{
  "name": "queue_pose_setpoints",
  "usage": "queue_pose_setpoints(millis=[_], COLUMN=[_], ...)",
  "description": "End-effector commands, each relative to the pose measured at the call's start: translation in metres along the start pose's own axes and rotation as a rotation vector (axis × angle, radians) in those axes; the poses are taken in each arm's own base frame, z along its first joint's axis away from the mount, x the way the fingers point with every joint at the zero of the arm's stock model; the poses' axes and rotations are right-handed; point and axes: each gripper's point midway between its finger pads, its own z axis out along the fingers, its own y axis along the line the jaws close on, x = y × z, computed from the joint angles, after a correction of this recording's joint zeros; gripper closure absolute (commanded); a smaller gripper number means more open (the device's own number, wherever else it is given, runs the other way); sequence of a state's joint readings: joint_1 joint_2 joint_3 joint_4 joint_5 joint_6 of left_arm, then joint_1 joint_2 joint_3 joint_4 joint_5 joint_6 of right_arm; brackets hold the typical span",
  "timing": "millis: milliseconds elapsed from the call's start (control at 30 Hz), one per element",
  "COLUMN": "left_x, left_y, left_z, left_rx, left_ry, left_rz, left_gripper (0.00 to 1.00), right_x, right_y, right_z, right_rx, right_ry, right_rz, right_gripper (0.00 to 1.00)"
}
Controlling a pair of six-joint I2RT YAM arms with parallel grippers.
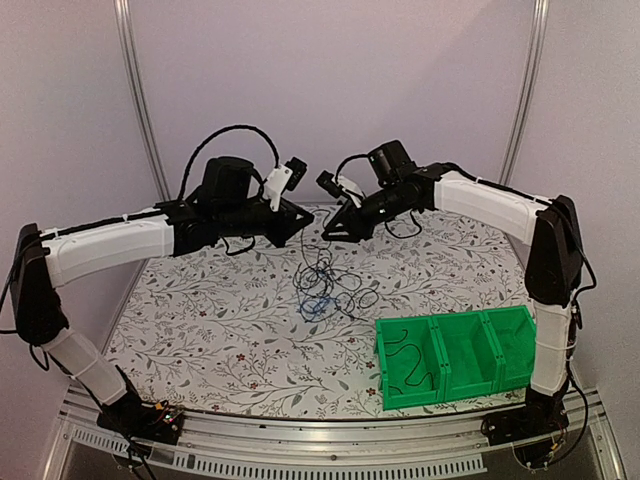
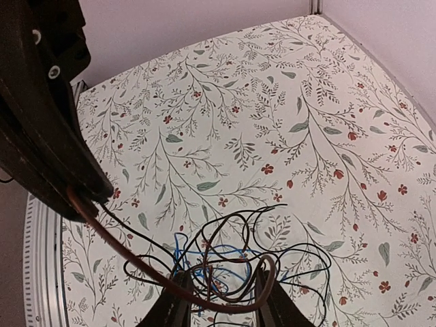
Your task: Untangle the cables
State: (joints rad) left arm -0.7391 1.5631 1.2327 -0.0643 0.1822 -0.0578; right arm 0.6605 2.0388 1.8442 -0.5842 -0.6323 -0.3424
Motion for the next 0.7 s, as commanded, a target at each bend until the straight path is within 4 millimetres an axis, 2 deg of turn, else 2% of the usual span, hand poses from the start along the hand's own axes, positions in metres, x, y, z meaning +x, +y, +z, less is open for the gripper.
queue_pose_setpoints(millis=[0, 100, 200, 267, 433, 533, 567, 667], left_x=[-0.014, -0.018, -0.020, -0.020, -0.014, -0.002, 0.003, 0.022], left_y=[-0.007, -0.009, -0.010, -0.010, -0.008, -0.003, 0.001, 0.012], left_z=[-0.010, -0.013, -0.015, -0.017, -0.014, -0.006, -0.003, 0.011], left_rx=[0.002, 0.001, -0.001, -0.002, -0.014, -0.032, -0.053, -0.105], left_ry=[-0.054, -0.066, -0.073, -0.076, -0.088, -0.077, -0.072, -0.056], left_rz=[0.013, 0.015, 0.013, 0.008, -0.003, -0.020, -0.029, -0.070], left_gripper=[1.00, 1.00, 1.00, 1.00, 1.00, 1.00, 0.98, 0.73], right_x=[-0.002, 0.006, 0.011, 0.015, 0.010, 0.001, -0.005, -0.015], right_y=[-0.011, -0.020, -0.021, -0.023, -0.018, -0.010, -0.005, 0.009], right_z=[0.001, 0.006, 0.012, 0.016, 0.011, 0.000, -0.006, -0.019], right_rx=[0.050, 0.082, 0.073, 0.071, 0.060, 0.051, 0.047, 0.014], right_ry=[-0.010, 0.012, 0.022, 0.030, 0.016, -0.007, -0.021, -0.052], right_rz=[0.015, 0.040, 0.056, 0.068, 0.061, 0.043, 0.036, 0.031], right_gripper=[0.63, 0.51, 0.52, 0.61, 1.00, 1.00, 1.00, 1.00])
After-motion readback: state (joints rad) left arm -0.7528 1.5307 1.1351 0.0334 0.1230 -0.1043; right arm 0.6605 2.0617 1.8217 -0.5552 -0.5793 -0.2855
